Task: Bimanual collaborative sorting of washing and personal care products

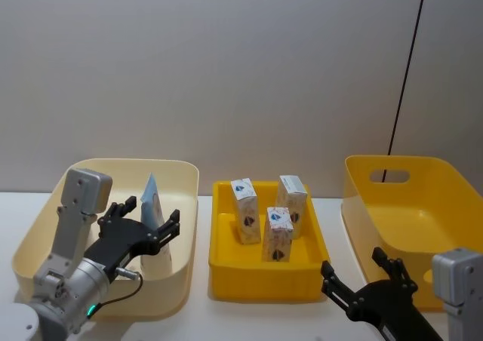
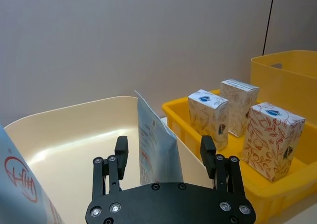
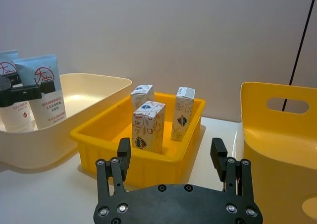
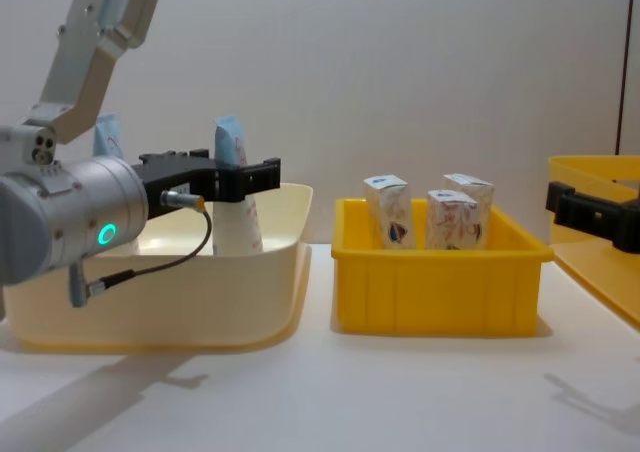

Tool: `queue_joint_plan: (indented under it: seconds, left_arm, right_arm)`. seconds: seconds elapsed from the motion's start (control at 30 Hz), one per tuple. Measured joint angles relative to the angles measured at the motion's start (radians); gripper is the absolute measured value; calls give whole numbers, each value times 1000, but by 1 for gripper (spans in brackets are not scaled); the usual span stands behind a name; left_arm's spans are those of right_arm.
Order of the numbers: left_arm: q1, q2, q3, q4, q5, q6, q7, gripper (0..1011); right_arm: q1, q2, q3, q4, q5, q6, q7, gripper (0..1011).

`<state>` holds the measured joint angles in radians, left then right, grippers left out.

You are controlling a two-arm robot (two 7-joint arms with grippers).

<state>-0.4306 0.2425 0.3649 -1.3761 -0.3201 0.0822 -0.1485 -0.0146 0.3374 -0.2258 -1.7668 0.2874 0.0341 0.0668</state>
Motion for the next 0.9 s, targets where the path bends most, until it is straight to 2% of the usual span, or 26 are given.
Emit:
queue_joint_plan:
  seconds: [0.13, 0.27, 0.63, 0.8, 0.9]
  left_arm:
    - [-8, -6, -1, 8, -3, 2, -6, 812]
    - [-13, -10, -2, 13, -5, 3, -10, 725]
    - [-20, -16, -3, 21, -9, 5, -16, 347]
    - [-21, -18, -4, 22, -9, 6, -17, 212]
    - [-21, -18, -5, 22, -9, 6, -18, 184]
  right_arm:
    - [0, 0, 0, 0, 0, 0, 0, 1001]
    - [0, 0, 0, 0, 0, 0, 0, 1001]
    - [0, 0, 0, 0, 0, 0, 0, 1001]
    - [0, 0, 0, 0, 0, 0, 0, 1001]
    - [0, 0, 0, 0, 0, 0, 0, 1001]
